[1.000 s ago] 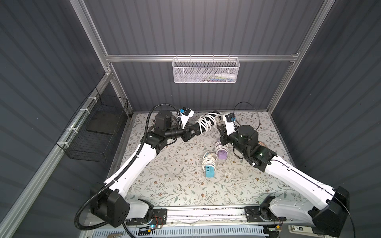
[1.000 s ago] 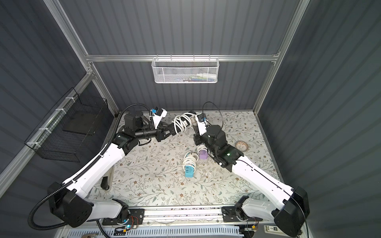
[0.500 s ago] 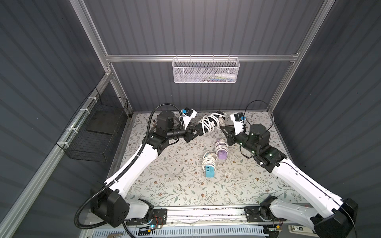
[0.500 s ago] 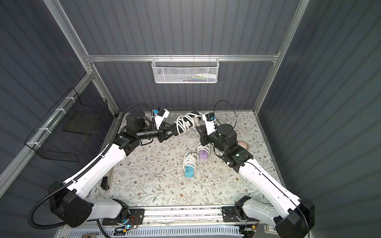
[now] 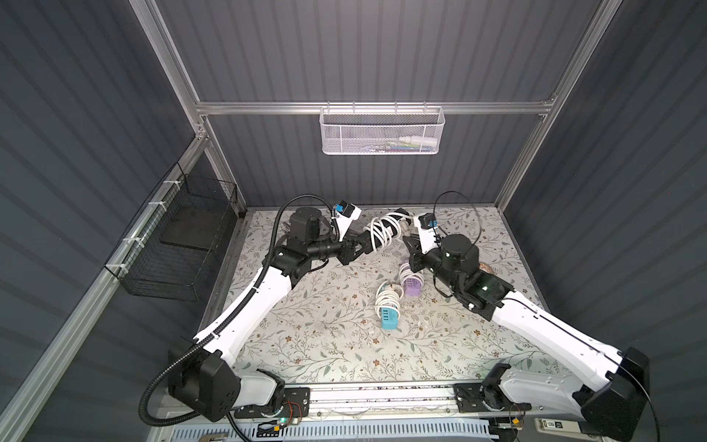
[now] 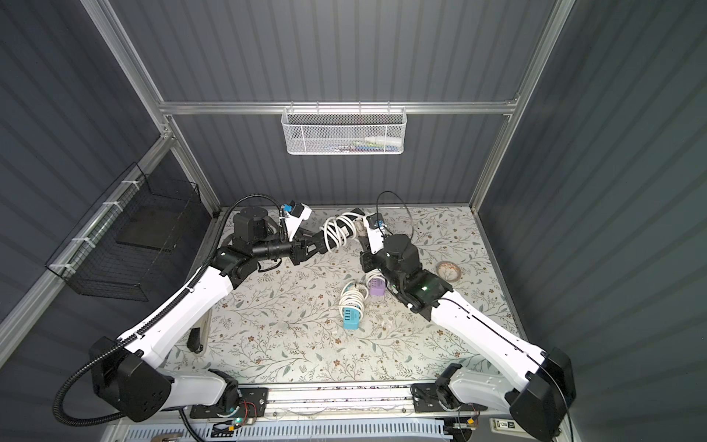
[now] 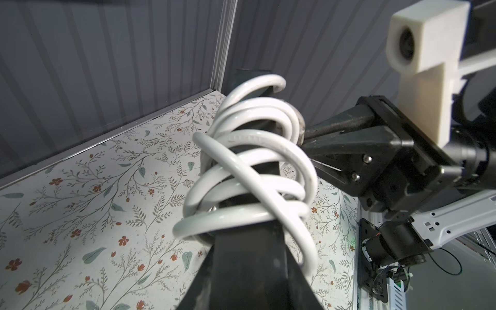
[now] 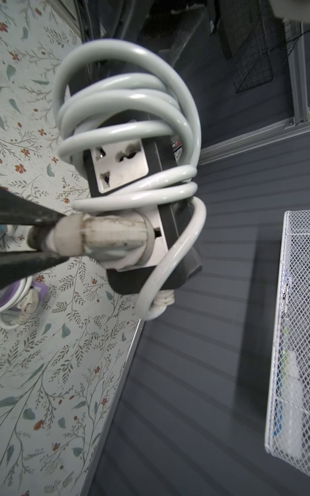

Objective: Unwrap the cord wrapped around the power strip
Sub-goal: Remove the plug from the socket.

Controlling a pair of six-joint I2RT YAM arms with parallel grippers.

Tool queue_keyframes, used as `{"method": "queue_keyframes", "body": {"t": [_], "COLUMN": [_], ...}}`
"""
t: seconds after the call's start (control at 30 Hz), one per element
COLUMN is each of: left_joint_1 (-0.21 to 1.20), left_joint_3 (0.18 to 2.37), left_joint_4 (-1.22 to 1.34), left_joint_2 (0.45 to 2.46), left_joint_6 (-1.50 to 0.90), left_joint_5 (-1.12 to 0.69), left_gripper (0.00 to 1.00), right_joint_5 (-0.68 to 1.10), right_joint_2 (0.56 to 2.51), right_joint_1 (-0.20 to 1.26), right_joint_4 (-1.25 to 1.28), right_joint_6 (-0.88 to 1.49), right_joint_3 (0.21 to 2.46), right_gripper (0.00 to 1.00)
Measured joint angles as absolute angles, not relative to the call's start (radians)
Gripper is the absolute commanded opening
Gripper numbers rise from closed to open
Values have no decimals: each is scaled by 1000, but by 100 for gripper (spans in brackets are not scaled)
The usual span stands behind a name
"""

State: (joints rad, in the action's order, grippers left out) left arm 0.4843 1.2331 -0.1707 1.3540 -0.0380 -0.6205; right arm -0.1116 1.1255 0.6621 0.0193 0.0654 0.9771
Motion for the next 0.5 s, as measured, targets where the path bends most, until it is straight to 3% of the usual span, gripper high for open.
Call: {"method": "queue_keyframes", "body": {"t": [0.13,0.27,0.37,0.5], "left_joint_1": [508,509,508,490], "left_joint_3": [1233,1233,1233,1233], "left_joint_4": [-135,-134,-141,-171], "left_joint_2": [1354,1354,1355,1354], "left_joint_6": [-38,-38,-38,-38], "left_joint_5": [-630,-633,-629,-628], "left_gripper": [0,0,0,0], "right_joint_5": [83,147,77,-161], "right_joint_2": [1053,1053,1062,1112], "right_joint_1": [554,533,582,710], "right_joint_4": [9,6,9,33], "right_joint_6": [98,111,107,68], "right_joint_3": [947,947,947,955], "right_gripper": [0,0,0,0]}}
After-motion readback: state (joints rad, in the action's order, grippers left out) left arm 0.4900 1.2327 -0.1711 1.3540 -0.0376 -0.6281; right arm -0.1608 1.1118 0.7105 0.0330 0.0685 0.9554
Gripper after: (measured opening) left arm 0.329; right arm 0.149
